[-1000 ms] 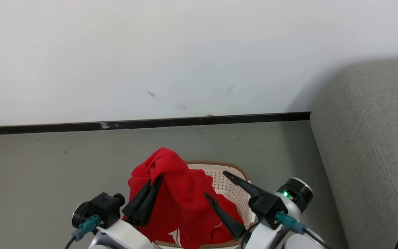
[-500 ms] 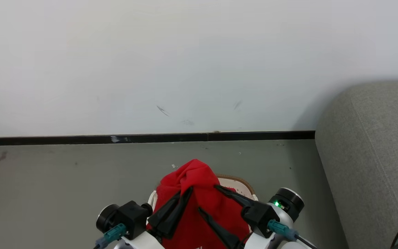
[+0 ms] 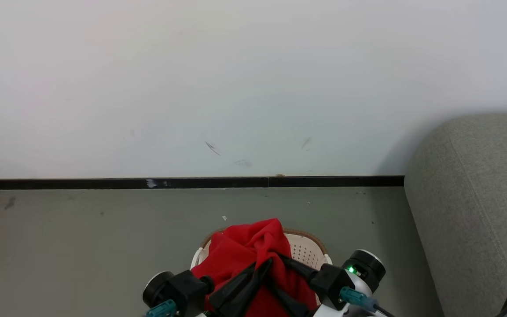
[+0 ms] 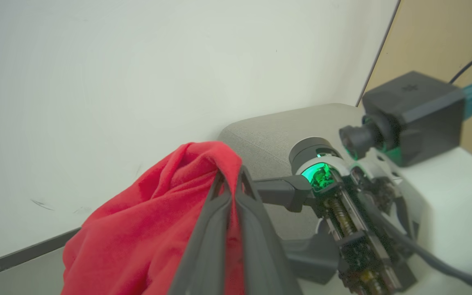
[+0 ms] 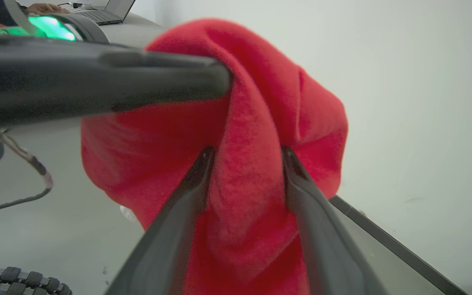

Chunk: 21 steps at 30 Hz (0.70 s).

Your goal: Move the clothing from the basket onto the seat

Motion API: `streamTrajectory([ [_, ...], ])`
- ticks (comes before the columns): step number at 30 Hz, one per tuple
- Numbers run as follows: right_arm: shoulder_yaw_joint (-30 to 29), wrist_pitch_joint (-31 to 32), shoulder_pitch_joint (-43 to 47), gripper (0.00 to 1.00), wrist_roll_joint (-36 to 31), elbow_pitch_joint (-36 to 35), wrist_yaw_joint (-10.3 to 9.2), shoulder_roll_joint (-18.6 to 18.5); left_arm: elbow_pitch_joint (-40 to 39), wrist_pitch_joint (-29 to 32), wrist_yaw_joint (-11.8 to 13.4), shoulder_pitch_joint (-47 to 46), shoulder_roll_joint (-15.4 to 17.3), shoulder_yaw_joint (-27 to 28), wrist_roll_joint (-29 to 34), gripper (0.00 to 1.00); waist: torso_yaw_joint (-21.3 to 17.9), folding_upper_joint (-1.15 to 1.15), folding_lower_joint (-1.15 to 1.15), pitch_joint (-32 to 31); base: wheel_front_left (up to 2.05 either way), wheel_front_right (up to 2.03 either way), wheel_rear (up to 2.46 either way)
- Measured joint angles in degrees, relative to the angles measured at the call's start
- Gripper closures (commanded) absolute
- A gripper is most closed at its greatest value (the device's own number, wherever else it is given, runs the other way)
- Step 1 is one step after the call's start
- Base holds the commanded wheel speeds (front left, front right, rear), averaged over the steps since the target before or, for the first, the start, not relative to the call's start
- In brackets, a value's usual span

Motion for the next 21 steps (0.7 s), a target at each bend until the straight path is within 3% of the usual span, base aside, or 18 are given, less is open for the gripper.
streamTrajectory([
  [7, 1.05, 0.0, 0.26, 1.0, 2.09, 0.13, 0.01, 0.02, -1.57, 0.52, 0.01, 1.17, 0.93, 0.69, -0.16, 1.0, -0.25, 0.0, 0.0, -0.01, 0.0, 0.0, 0.0],
  [8, 0.87, 0.0, 0.26, 1.0, 2.24, -0.07, 0.01, 0.02, -1.82, 0.52, 0.05, 1.25, 0.99, 0.97, -0.14, 0.82, -0.33, 0.0, 0.0, 0.0, 0.0, 0.0, 0.0],
  [10, 0.02, 0.0, 0.26, 1.0, 2.38, -0.54, 0.02, 0.01, -2.47, 0.45, 0.12, 1.57, 1.22, 1.53, -0.09, 0.18, -0.52, 0.0, 0.0, 0.03, 0.0, 0.0, 0.0],
  [11, -0.49, 0.0, 0.26, 1.0, 2.46, -0.85, 0.03, 0.02, -2.79, 0.24, 0.34, 1.73, 1.26, 1.88, 0.05, 0.0, -0.62, 0.0, 0.0, 0.05, 0.0, 0.0, 0.0],
  [21, -6.41, 0.0, 1.41, 1.0, 2.45, -2.66, 0.02, -1.15, -3.7, -0.21, 0.82, 2.6, 1.69, 2.35, 0.1, 0.0, -1.84, 0.0, 0.0, 0.29, 0.0, 0.0, 0.0],
])
